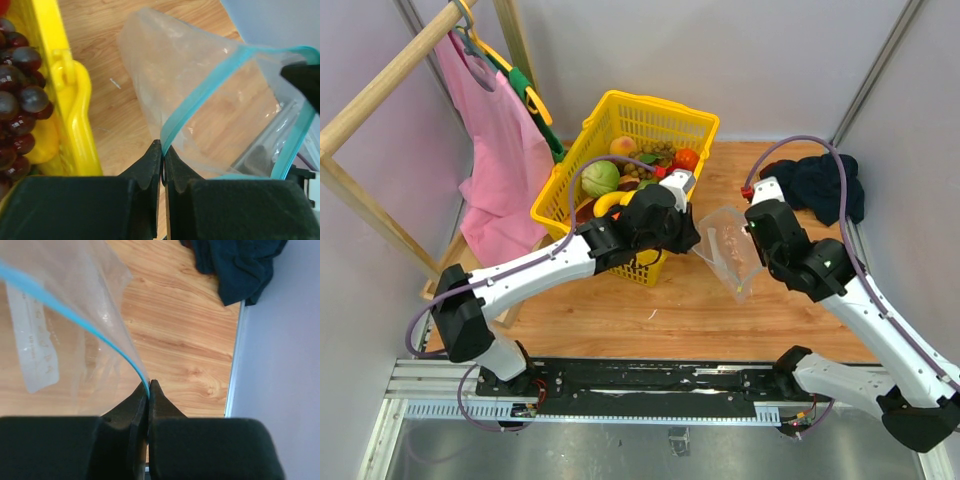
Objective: Place the food in the zip-top bag and seal the zipper
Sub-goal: Open the zipper of the food storage bag at the center of the board.
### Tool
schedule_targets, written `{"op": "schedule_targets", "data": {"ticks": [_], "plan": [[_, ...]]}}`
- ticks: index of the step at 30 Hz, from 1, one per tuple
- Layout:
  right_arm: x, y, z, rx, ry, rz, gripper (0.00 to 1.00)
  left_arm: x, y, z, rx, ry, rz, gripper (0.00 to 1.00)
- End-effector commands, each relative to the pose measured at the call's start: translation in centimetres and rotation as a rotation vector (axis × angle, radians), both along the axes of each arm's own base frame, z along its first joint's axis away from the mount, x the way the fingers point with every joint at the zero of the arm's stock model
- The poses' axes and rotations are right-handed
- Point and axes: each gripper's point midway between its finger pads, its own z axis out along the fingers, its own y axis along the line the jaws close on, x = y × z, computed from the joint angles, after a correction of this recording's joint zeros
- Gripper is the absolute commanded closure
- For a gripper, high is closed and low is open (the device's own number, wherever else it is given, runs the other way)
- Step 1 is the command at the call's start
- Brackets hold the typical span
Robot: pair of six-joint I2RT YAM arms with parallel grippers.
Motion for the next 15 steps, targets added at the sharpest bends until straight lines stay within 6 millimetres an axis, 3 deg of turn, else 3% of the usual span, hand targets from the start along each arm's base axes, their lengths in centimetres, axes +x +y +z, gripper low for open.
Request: {"op": "schedule_targets", "data": {"ticks": [1, 9, 10, 13, 15], "plan": [[0.0, 1.4, -0.3, 0.050, 0.065, 0.046, 0.99, -0.1, -2.1, 0.8, -0.064, 0.009, -0.067, 0.89], [0.0, 2.7, -1.0, 0.116, 0.118, 0.009, 0.99, -0.1, -4.6, 0.9, -0.143, 0.053, -0.110, 0.71], [0.1, 2.9, -1.0, 0.131, 0.118, 0.009, 1.00, -0.2, -4.8, 0.8, -0.150, 0.061, -0.115, 0.72], [0.1, 3.6, -1.4, 0.165, 0.125, 0.021, 0.99, -0.5, -5.4, 0.2, -0.162, 0.091, -0.133, 0.99], [0.0, 3.6, -1.6, 0.175, 0.122, 0.021, 0.97, -0.5, -5.6, -0.1, -0.169, 0.107, -0.127, 1.00]]}}
